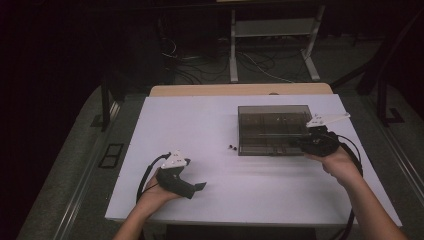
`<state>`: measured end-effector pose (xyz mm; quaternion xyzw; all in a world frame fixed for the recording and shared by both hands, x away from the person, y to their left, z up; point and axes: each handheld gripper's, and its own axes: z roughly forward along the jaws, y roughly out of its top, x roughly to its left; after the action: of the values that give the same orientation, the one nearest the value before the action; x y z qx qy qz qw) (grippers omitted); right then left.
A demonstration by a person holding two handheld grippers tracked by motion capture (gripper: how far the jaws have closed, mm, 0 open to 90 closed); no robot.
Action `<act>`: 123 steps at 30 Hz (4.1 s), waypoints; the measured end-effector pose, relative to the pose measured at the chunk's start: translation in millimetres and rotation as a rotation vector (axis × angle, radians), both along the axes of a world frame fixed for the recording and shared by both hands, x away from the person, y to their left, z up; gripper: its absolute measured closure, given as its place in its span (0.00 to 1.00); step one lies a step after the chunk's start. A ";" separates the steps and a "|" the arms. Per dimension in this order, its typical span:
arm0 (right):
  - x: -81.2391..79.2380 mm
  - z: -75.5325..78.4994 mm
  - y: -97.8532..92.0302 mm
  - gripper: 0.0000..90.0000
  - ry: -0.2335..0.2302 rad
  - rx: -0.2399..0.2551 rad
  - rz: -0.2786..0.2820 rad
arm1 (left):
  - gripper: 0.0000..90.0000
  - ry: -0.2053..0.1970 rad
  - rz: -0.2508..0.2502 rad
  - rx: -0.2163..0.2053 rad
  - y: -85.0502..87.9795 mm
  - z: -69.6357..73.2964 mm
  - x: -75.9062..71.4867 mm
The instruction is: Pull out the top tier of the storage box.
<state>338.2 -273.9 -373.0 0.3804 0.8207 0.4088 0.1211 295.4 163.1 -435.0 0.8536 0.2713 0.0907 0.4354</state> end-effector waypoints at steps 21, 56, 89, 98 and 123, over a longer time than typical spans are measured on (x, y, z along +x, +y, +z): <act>-4.9 -3.6 4.5 0.99 0.011 -0.012 0.029 | 0.00 0.005 -0.003 0.001 -0.7 -0.4 -0.7; -14.3 -7.8 9.9 0.99 0.028 -0.030 0.062 | 0.00 0.010 -0.012 0.004 -1.7 -1.0 -0.8; -27.1 -10.0 8.5 0.99 0.033 -0.036 0.072 | 0.00 0.009 -0.013 0.007 -1.2 -0.6 -1.0; -31.3 -10.5 9.6 0.99 0.037 -0.040 0.082 | 0.00 0.005 -0.016 0.010 -1.0 -0.2 -1.3; -35.7 12.1 -18.7 0.95 -0.029 0.036 0.033 | 0.00 0.008 -0.011 0.004 -0.6 -0.7 -1.7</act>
<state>302.5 -292.6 -360.9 0.3629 0.8176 0.4308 0.1196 293.8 162.4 -435.7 0.8563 0.2683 0.0855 0.4329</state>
